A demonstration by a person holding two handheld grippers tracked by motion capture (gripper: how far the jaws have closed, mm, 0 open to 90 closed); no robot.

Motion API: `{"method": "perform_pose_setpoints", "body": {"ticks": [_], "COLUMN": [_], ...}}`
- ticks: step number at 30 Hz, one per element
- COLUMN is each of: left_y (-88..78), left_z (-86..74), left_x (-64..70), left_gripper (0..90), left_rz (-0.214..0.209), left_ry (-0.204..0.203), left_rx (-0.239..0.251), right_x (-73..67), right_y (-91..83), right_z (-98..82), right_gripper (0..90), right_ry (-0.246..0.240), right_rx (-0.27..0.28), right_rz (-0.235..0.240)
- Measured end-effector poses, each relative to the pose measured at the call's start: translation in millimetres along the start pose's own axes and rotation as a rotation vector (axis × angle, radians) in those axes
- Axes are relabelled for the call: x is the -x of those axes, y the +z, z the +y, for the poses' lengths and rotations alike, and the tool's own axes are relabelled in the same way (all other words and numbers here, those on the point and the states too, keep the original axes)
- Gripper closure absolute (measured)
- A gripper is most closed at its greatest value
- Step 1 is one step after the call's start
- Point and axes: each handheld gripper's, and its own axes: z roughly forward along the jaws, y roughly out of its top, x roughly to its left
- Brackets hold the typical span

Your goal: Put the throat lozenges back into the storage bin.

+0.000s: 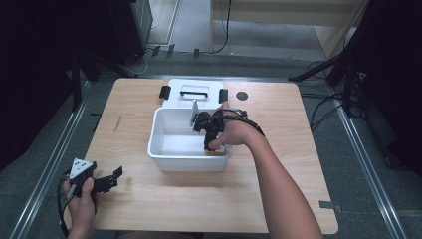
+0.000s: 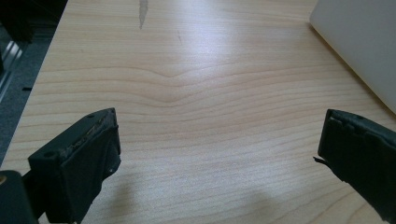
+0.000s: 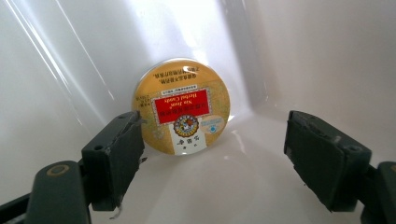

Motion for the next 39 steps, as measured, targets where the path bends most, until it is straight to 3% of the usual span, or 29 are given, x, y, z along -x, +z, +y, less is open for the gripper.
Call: {"method": "perform_pose_setpoints", "body": {"ticks": [14,26,39], "left_y": [0.4,0.4,0.6], "left_z": [0.0,0.2,0.1], "left_x": [0.2,0.3,0.6], "left_gripper": [0.0,0.0,0.0], "left_rz": [0.002,0.008,0.010], "left_ry": [-0.001,0.007,0.007], "left_rx": [0.003,0.001,0.002], "right_x": [7.2,22.7,32.4], "right_y": [-43.4,-78.5,-80.6], "right_z": [-16.3,-52.8,-95.0], "right_gripper": [21.3,18.0,13.4], "right_ry": [0.121,0.226,0.326], "right_rx": [0.158,0.251,0.278], "right_rz": [0.049,0.044,0.017]}}
